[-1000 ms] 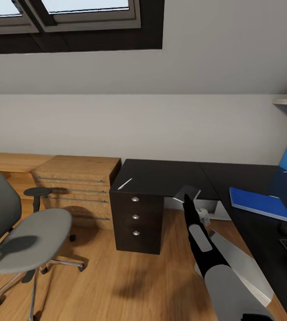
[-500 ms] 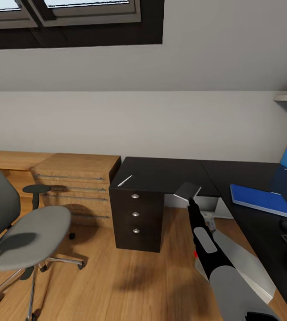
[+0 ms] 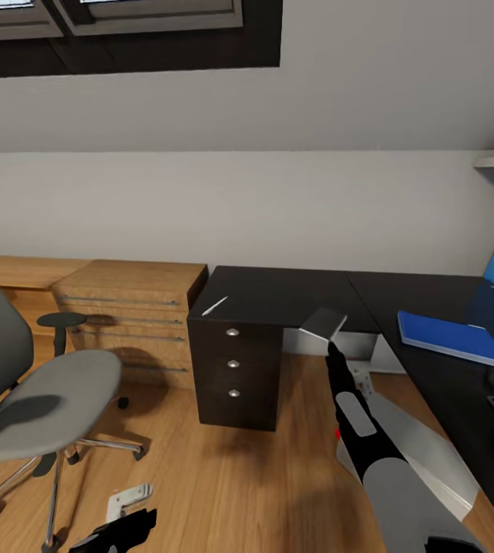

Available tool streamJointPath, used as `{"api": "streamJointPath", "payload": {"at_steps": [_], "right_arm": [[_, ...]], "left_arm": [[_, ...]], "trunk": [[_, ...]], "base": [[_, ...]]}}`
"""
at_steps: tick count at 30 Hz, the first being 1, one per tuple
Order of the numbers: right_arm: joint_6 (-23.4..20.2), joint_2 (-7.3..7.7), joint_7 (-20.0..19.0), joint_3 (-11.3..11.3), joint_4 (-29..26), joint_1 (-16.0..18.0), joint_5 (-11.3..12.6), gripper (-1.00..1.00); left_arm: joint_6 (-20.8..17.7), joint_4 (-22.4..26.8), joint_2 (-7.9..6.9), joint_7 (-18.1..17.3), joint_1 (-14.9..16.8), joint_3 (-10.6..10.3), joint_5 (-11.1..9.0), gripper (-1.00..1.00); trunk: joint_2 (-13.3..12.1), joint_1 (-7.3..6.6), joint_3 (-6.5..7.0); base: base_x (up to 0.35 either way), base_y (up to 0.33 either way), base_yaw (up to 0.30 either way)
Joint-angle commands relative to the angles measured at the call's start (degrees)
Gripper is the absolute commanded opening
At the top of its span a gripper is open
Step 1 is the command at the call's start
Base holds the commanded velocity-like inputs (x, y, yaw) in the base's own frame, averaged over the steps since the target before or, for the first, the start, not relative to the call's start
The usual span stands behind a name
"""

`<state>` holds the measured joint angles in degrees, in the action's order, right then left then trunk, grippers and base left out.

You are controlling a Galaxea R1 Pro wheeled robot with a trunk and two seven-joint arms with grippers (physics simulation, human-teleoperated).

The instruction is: In the bedroom, organize the workspace by keeping the computer under the desk, ensuring the monitor is on the desk, placing the keyboard on the desk next to the monitor, placing the mouse on the desk next to the keyboard, moving the folder from the swivel chair onto the desk next to the mouse, stacking the notebook on top of the folder with the pen on top of the notebook, and positioning the swivel chair next to the desk.

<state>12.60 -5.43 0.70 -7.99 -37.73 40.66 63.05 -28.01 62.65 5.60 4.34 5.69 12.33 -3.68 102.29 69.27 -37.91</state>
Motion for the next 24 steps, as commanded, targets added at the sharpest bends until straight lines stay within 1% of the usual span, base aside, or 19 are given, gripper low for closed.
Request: {"api": "streamJointPath", "payload": {"at_steps": [1,2,3,5,8,9,14,16,17,18,20,24], "right_arm": [[0.1,-0.03,0.0,0.0,-0.1,0.0,0.5,1.0],[0.1,-0.02,0.0,0.0,-0.1,0.0,0.5,1.0],[0.1,-0.02,0.0,0.0,-0.2,0.0,0.5,1.0],[0.1,-0.02,-0.1,0.0,-0.3,0.0,0.5,1.0],[0.1,-0.02,-0.1,0.0,-0.4,0.0,0.5,1.0],[0.1,0.0,-0.2,0.0,-0.4,0.0,0.5,1.0],[-0.1,0.02,-0.2,0.0,-0.5,0.0,0.8,1.0],[-0.2,0.06,-0.2,0.0,-0.5,0.0,1.6,1.0],[-0.6,0.18,-0.1,0.0,-0.5,0.0,2.7,1.0],[-4.1,1.1,-0.2,0.1,-0.5,0.0,6.9,1.0],[-5.4,1.34,-0.2,0.1,-0.6,0.0,8.2,1.0],[-6.4,1.55,-0.1,0.1,-0.6,0.0,9.2,1.0]], "left_arm": [[-1.9,2.6,0.85,0.2,0.0,0.0,-0.4,1.0],[-2.5,3.9,1.25,0.2,0.0,0.0,-0.4,1.0],[-3.4,6.3,2.03,0.2,0.0,0.0,-0.4,1.0],[-5.6,10.2,3.44,0.1,0.0,0.0,-0.5,1.0],[-8.3,11.9,4.08,0.0,0.0,0.1,-0.5,1.0],[-9.6,11.0,4.3,-0.2,0.0,0.1,-0.5,1.0],[-10.1,10.0,3.95,-0.4,0.0,0.2,-0.5,1.0],[-10.1,9.9,3.88,-0.4,0.0,0.2,-0.5,1.0],[-10.1,10.0,3.87,-0.4,-0.1,0.2,-0.5,1.0],[-10.1,11.8,3.97,-0.4,0.0,0.1,-0.5,1.0],[-10.1,13.6,4.01,-0.4,0.0,0.1,-0.5,1.0],[-10.1,16.7,4.05,-0.4,-0.7,0.1,-0.5,1.0]], "trunk": [[0.4,0.22,-0.24],[0.8,0.44,-0.42],[1.2,0.66,-0.6],[1.2,0.66,-0.6],[1.2,0.66,-0.6],[1.2,0.66,-0.6],[1.2,0.66,-0.6],[1.2,0.66,-0.6],[1.2,0.66,-0.6],[1.2,0.66,-0.6],[1.2,0.66,-0.6],[1.2,0.66,-0.6]], "base": [[0.0,0.0,0.0],[0.0,0.0,0.0],[0.0,0.0,0.0],[0.0,0.0,0.0],[0.0,0.0,0.0],[0.0,0.0,0.0],[0.0,0.0,0.0],[0.0,0.0,0.0],[0.0,0.0,0.0],[0.0,0.0,0.0],[0.0,0.0,0.0],[0.0,0.0,0.0]]}}
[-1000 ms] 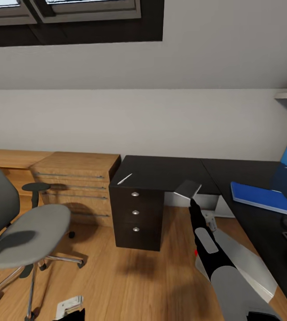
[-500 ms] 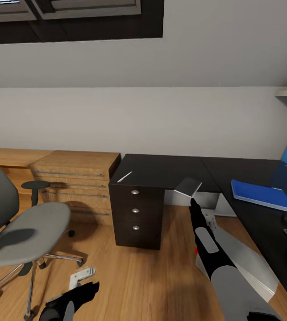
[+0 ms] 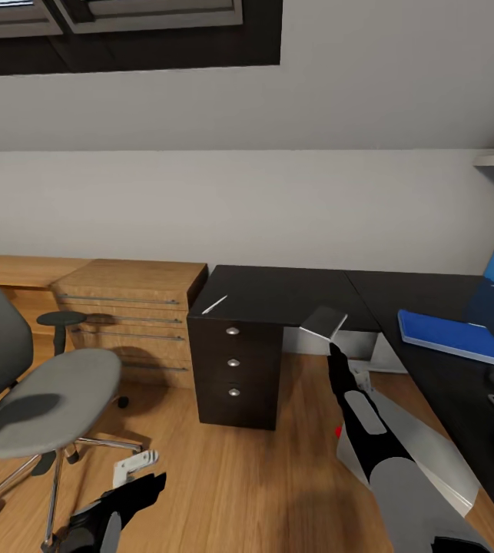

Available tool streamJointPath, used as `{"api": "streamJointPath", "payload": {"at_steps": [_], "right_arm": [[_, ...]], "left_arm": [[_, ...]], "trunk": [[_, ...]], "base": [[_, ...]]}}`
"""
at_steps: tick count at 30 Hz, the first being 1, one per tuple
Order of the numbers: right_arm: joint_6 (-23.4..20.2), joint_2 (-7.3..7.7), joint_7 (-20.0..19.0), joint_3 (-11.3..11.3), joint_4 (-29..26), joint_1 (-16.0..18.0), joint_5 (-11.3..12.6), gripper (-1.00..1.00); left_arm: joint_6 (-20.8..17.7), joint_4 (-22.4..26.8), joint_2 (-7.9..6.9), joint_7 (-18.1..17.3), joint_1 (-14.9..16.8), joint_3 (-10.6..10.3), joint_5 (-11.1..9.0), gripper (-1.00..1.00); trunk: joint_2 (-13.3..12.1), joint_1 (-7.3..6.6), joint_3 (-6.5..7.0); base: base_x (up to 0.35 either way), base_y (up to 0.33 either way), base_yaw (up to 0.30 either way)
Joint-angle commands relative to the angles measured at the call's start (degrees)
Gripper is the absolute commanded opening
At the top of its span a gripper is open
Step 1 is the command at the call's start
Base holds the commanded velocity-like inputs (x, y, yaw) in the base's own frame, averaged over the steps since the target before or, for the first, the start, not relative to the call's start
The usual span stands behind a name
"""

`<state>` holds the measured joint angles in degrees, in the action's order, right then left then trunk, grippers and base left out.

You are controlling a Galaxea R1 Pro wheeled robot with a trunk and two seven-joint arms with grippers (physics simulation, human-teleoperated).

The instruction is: In the bedroom, organize the workspace by keeping the computer under the desk, ensuring the monitor is on the desk, placing the keyboard on the desk next to the monitor, placing the mouse on the desk next to the keyboard, moving the folder from the swivel chair onto the desk next to the mouse, stacking the notebook on top of the folder with the pen on top of the notebook, and positioning the swivel chair next to the desk.

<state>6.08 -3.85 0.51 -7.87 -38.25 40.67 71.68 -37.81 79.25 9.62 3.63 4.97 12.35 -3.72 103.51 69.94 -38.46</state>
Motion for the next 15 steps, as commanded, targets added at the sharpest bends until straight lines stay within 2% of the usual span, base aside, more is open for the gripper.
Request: {"api": "streamJointPath", "payload": {"at_steps": [1,7,15], "right_arm": [[0.0,-0.01,0.0,0.0,-0.1,0.0,0.7,1.0],[-0.3,0.06,0.0,0.0,-1.0,0.0,1.0,1.0],[-0.3,0.1,0.1,-0.1,-1.4,0.0,1.1,1.0]], "left_arm": [[-0.3,0.8,0.04,0.3,-0.3,0.0,-0.4,1.0],[-0.2,5.2,0.12,0.3,-3.8,0.0,-0.5,1.0],[-0.1,4.8,0.06,0.3,-4.6,0.0,-0.5,1.0]], "trunk": [[0.0,0.0,-0.06],[0.0,0.0,-0.06],[0.0,0.0,-0.06]], "base": [[0.0,0.0,0.0],[0.0,0.0,0.0],[0.103,0.0,0.0]]}}
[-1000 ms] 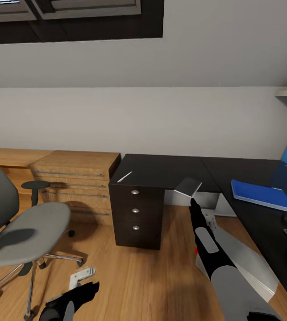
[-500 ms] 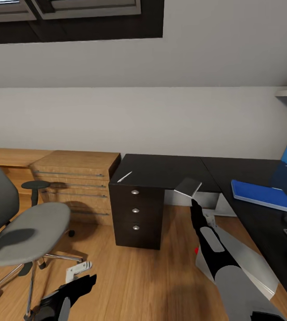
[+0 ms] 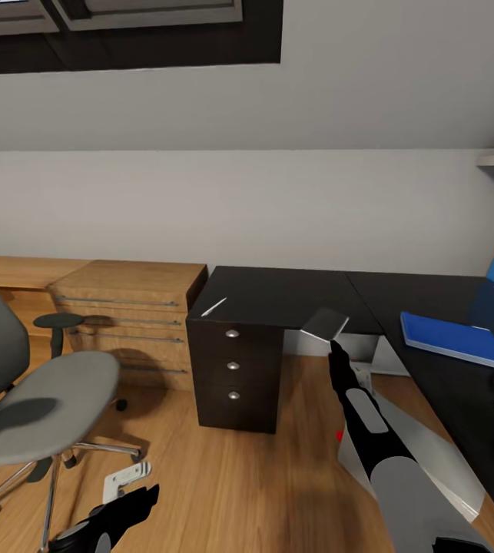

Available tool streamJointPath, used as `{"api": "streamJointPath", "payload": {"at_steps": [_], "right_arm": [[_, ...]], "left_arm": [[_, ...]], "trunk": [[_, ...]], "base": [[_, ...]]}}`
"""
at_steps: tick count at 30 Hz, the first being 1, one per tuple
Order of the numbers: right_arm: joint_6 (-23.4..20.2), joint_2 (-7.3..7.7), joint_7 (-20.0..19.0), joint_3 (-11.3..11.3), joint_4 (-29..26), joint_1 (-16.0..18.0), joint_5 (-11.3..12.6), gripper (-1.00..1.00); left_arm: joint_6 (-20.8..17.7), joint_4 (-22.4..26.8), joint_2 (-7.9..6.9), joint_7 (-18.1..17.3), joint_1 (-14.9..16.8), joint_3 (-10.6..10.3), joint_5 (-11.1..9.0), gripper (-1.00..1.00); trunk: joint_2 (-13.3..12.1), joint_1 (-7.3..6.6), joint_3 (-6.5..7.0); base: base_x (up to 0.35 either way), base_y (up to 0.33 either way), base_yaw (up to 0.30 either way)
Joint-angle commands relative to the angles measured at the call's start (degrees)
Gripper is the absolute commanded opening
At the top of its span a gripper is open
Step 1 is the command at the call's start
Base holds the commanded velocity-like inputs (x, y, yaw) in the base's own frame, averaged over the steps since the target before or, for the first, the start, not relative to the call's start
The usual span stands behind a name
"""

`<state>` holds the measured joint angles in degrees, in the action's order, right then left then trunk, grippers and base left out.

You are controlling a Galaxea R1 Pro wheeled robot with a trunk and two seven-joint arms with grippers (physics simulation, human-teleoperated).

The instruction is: In the bedroom, organize the workspace by keeping the computer under the desk, ensuring the monitor is on the desk, placing the keyboard on the desk next to the monitor, placing the mouse on the desk next to the keyboard, moving the folder from the swivel chair onto the desk next to the mouse, stacking the notebook on top of the folder with the pen on top of the notebook, and positioning the swivel chair next to the desk.

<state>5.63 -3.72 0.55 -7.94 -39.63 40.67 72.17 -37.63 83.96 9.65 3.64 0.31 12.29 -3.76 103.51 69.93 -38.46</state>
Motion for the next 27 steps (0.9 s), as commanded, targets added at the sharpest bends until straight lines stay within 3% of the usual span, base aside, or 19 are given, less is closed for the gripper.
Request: {"api": "streamJointPath", "payload": {"at_steps": [1,11,27], "right_arm": [[0.2,-0.02,0.1,0.0,-0.1,0.0,0.6,1.0],[0.1,0.48,0.1,0.0,-0.1,0.0,0.5,1.0],[0.1,0.55,-0.1,0.0,-0.2,0.0,0.6,1.0]], "left_arm": [[-0.3,-0.1,0.03,0.3,0.0,0.0,-0.4,1.0],[-0.4,-0.4,0.0,0.5,0.0,-1.9,-0.4,1.0],[-0.5,-0.3,-0.02,0.6,0.0,-2.3,-0.5,1.0]], "trunk": [[0.0,0.0,-0.06],[0.0,0.0,-0.06],[6.0,3.3,-2.75]], "base": [[0.066,0.0,0.0],[0.017,0.0,0.0],[0.0,0.0,0.0]]}}
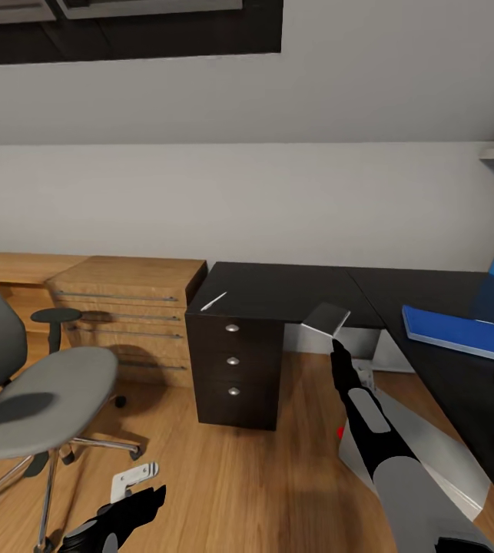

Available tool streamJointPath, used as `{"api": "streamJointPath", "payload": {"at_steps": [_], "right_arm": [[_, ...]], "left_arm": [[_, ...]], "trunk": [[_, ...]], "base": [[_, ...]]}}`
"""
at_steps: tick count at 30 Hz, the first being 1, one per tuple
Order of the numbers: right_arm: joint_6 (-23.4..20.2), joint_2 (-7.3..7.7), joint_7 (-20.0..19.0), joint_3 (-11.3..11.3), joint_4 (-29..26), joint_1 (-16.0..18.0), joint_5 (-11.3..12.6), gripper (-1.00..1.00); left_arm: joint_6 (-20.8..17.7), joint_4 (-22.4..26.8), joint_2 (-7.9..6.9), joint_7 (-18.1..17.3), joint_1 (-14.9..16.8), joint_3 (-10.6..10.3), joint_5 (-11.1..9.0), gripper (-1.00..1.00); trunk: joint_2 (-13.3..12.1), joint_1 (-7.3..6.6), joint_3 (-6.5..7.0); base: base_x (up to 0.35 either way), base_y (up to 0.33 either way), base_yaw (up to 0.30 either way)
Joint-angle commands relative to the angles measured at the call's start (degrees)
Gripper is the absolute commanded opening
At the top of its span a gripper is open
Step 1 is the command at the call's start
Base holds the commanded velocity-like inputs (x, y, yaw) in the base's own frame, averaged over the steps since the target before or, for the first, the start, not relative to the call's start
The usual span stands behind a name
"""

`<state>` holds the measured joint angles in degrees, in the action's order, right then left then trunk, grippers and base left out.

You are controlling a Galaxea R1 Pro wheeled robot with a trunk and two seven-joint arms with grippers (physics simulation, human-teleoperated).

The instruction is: In the bedroom, organize the workspace by keeping the computer under the desk, ensuring the monitor is on the desk, placing the keyboard on the desk next to the monitor, placing the mouse on the desk next to the keyboard, moving the folder from the swivel chair onto the desk next to the mouse, stacking the notebook on top of the folder with the pen on top of the notebook, and positioning the swivel chair next to the desk.

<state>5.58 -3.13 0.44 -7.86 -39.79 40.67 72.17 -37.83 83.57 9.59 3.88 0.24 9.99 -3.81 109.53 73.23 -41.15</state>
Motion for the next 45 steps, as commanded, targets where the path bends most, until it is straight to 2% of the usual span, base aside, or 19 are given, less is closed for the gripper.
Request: {"api": "streamJointPath", "payload": {"at_steps": [1,18,34,45], "right_arm": [[0.1,-0.03,0.0,0.0,-0.1,0.0,0.6,1.0],[0.1,-0.07,0.1,0.0,-1.2,0.0,0.7,1.0],[0.2,-0.03,0.2,-0.1,-0.9,0.0,0.5,1.0],[0.1,0.56,0.3,-0.3,-0.9,0.0,0.6,1.0]], "left_arm": [[-0.3,0.1,0.01,0.3,0.0,0.0,-0.4,1.0],[-0.3,-0.2,-0.1,0.3,0.0,0.0,-0.4,1.0],[-0.3,-0.4,-0.17,0.3,0.0,0.0,-0.3,1.0],[-0.4,-0.3,-0.15,0.2,0.0,0.0,-0.4,1.0]], "trunk": [[0.0,-0.01,-0.05],[0.0,-0.01,-0.05],[0.0,-0.01,-0.05],[0.0,-0.01,-0.05]], "base": [[0.0,0.0,0.0],[0.001,0.0,0.0],[0.216,0.0,0.0],[0.041,0.0,0.0]]}}
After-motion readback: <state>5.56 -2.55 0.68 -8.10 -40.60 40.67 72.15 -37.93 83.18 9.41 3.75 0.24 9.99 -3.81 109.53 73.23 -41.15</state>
